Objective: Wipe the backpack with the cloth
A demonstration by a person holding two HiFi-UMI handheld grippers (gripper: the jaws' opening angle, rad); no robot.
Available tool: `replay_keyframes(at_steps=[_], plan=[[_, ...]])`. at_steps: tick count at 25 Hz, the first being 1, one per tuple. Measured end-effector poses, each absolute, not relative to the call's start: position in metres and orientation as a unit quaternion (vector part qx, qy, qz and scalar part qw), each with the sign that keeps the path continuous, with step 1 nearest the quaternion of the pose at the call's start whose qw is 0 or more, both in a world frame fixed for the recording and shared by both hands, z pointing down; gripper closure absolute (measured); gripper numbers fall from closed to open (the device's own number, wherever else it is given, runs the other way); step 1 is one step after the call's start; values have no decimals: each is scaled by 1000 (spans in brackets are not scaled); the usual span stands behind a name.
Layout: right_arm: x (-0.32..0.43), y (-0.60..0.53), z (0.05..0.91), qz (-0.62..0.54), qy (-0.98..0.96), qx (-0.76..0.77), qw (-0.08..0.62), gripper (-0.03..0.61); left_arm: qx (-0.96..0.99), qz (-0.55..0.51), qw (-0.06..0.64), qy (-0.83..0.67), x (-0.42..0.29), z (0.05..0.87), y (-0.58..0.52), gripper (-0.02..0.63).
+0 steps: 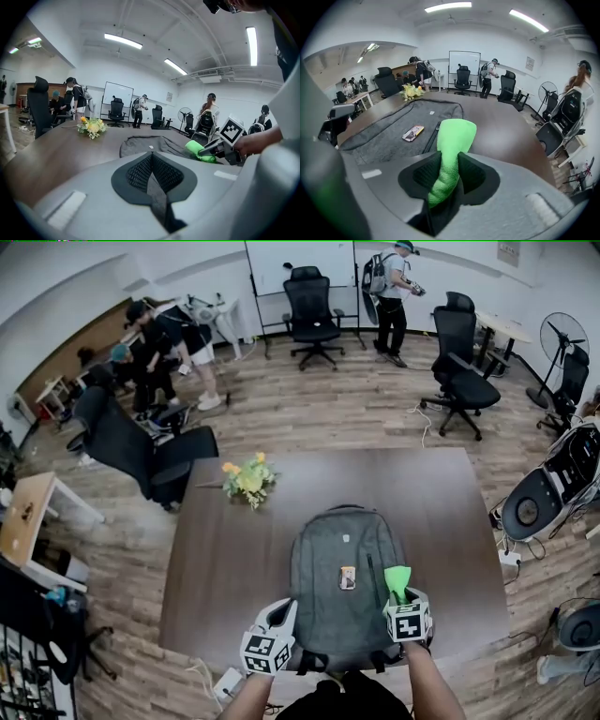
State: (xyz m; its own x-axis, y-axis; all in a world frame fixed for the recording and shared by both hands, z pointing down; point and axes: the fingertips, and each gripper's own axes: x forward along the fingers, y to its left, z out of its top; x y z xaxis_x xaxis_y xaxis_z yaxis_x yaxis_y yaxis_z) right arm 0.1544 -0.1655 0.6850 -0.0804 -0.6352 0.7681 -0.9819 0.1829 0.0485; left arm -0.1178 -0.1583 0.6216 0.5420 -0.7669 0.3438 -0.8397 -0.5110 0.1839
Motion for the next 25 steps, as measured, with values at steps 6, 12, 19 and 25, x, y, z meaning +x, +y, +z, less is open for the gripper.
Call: replay_keyframes(at_steps=[6,12,19,25], plan=[[139,-159,669,243,-701,590,319,466,867,108,161,-459,-122,622,-149,594],[94,-145,646,261,-735,567,264,472,868,103,163,-458,-127,626,-137,594],[15,-128,632,298,-779,509,213,472,864,104,166,-464,-145,630,-123,594],[-56,-117,640,306,-814,438,227,472,858,112,166,-472,-158,634,-114,594]])
